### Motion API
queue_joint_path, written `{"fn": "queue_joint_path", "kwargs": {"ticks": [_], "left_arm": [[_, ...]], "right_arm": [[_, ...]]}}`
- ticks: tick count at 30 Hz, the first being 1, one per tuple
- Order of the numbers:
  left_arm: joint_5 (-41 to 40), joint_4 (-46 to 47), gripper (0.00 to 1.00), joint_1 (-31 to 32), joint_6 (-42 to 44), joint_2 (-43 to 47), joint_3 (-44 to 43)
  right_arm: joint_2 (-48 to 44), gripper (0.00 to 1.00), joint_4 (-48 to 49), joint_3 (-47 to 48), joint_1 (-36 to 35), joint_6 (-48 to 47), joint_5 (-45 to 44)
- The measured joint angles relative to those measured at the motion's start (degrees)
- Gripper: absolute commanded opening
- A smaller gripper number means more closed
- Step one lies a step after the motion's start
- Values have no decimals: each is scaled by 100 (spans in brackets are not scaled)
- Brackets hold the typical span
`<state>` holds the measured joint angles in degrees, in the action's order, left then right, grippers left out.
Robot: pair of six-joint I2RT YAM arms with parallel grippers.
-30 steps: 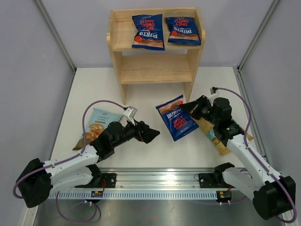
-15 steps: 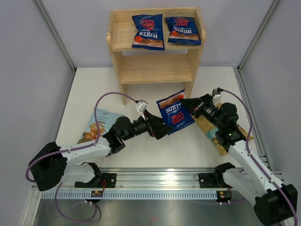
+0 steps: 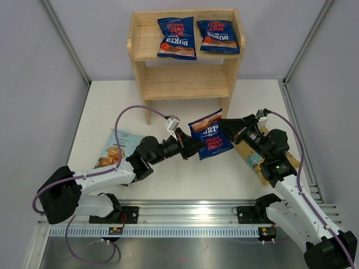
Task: Place and organize the chips bags onto the shelf
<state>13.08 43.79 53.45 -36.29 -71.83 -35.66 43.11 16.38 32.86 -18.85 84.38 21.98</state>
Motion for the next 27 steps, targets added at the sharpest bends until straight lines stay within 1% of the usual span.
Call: {"fn": "queue_joint_path", "kwargs": {"ticks": [1,2,3,4,7,9,14,17,19,21,24,26,27], "left_arm": [[0,-42,4,2,37,11,0],[2,-98,3,2,74,17,0],[4,-208,3,0,122,42,-7],[17,-363,3,0,179,81,-17],[188,-874,2,-46,350,308,-98],[450,-1178,1,-118,442,544,-175],[1333,-1552,1,-358,529,1154,-354],[1971,-1510,1,-503,424,1414,-426],[2437,-1338,2,-575,256,1491,-450],[2870,-1088,3,-601,7,1478,-476],[3418,-684,5,-605,-426,1377,-575],[3681,-483,6,-605,-651,1281,-686],[3790,-400,7,-605,-763,1226,-772]], "right_arm": [[2,69,-24,7,0,-55,-4],[2,82,-57,22,2,-140,-20],[2,91,-125,48,2,-323,-31],[2,98,-267,111,0,-562,-35],[4,99,-780,433,4,-1462,-33],[7,99,-1084,715,11,-2194,59],[37,99,-1814,1526,11,-3851,896],[0,99,-2094,1827,11,-4459,1506],[-33,100,-2105,1919,11,-4627,1987],[-46,98,-1895,1930,11,-4520,2498],[20,94,-1086,1917,11,-3936,3265],[96,92,-643,1915,11,-3591,3554],[133,88,-452,1915,11,-3425,3683]]}}
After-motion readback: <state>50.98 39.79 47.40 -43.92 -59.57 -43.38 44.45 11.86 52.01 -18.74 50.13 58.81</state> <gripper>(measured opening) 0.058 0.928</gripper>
